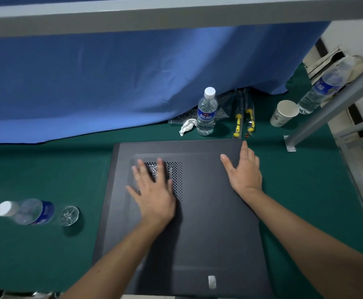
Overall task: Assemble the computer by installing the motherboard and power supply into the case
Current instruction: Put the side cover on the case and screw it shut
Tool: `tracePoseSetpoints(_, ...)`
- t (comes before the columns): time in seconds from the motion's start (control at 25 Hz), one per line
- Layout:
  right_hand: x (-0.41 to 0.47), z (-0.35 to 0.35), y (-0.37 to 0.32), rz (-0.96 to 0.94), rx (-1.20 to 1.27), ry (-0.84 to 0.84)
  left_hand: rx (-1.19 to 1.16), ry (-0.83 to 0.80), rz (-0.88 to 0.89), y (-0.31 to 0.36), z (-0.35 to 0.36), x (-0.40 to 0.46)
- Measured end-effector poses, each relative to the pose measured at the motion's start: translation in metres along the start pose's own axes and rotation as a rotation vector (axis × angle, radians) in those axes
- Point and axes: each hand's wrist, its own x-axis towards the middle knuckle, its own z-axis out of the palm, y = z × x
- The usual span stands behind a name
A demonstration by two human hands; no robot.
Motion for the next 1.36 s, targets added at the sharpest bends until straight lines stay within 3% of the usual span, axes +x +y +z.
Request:
tracePoseSetpoints(0.08,-0.002,0.002,-0.002,0.001,0.032,-0.011,-0.075,-0.013,0.138,0.035,0.021,-0.023)
tracePoseSetpoints(0.16,0.0,0.001,-0.003,-0.01,0.091,-0.071,0.004,-0.029,0.219,0.056,0.035,-0.039)
tracePoseSetpoints(0.24,0.008,-0.013,0.005,-0.002,0.308,-0.192,0.128,0.02,0.264,0.059,0.04,-0.044)
tracePoseSetpoints(0.32,0.009,-0.031,0.025,0.045,0.549,-0.195,0.153,0.069,0.262,0.056,0.039,-0.042)
tracePoseSetpoints(0.44,-0.02,-0.041,0.084,0.164,0.416,-0.125,0.147,0.077,0.258,0.058,0.042,-0.044)
tracePoseSetpoints(0.6,-0.072,-0.02,0.145,0.303,0.156,-0.4,0.132,0.099,0.302,0.058,0.039,-0.05)
tracePoseSetpoints(0.72,-0.095,-0.003,0.157,0.296,0.011,-0.523,0.122,0.098,0.27,0.072,0.041,-0.053)
tracePoseSetpoints(0.88,-0.111,0.008,0.161,0.279,0.061,-0.576,0.05,0.095,0.067,0.116,0.059,-0.071)
tracePoseSetpoints(1.16,-0.105,-0.012,0.18,0.268,0.342,-0.637,0.082,0.222,0.052,0.119,0.07,-0.075)
tracePoseSetpoints(1.36,-0.052,-0.02,0.185,0.249,0.478,-0.498,0.077,0.218,0.051,0.121,0.075,-0.075)
